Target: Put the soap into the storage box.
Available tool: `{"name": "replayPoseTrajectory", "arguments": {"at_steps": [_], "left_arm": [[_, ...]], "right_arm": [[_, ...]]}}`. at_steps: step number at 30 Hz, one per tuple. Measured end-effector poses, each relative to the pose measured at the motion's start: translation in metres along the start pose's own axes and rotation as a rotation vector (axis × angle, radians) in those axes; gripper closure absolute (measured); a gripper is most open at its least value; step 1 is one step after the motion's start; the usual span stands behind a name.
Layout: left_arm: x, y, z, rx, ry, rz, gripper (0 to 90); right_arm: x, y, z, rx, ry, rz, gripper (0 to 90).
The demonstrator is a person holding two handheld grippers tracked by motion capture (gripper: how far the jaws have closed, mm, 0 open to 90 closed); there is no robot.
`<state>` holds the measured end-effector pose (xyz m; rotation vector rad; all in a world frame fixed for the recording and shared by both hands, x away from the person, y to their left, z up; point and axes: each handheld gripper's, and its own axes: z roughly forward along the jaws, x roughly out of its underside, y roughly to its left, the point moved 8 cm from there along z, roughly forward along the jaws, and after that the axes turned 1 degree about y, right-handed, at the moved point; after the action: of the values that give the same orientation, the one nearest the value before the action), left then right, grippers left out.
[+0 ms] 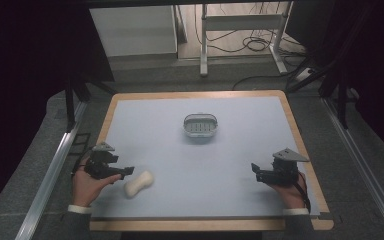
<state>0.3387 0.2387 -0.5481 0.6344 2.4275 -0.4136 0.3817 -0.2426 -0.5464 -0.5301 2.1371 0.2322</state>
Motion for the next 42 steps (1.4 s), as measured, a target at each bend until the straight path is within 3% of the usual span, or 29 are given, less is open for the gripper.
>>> {"name": "replayPoseTrajectory", "arguments": {"at_steps": [5, 11, 18, 29, 42], "left_arm": [[0.0, -0.012, -0.007, 0.021, 0.033, 0.028, 18.1], [0.003, -0.017, -0.008, 0.035, 0.052, 0.045, 18.8], [0.008, -0.027, 0.0, 0.046, 0.142, 0.095, 18.7], [0.01, -0.036, 0.012, 0.045, 0.198, 0.129, 21.7], [0.013, -0.049, 0.022, 0.044, 0.262, 0.183, 30.6]], "right_arm": [[0.002, 0.0, 0.001, 0.001, 0.006, -0.001, 6.5], [0.002, 0.004, 0.001, -0.003, 0.01, -0.011, 6.5], [0.003, 0.003, 0.003, 0.004, 0.016, -0.011, 6.5], [0.002, 0.008, 0.003, -0.009, 0.001, -0.041, 6.5], [0.004, 0.005, 0.002, -0.001, 0.007, -0.035, 6.5]]}}
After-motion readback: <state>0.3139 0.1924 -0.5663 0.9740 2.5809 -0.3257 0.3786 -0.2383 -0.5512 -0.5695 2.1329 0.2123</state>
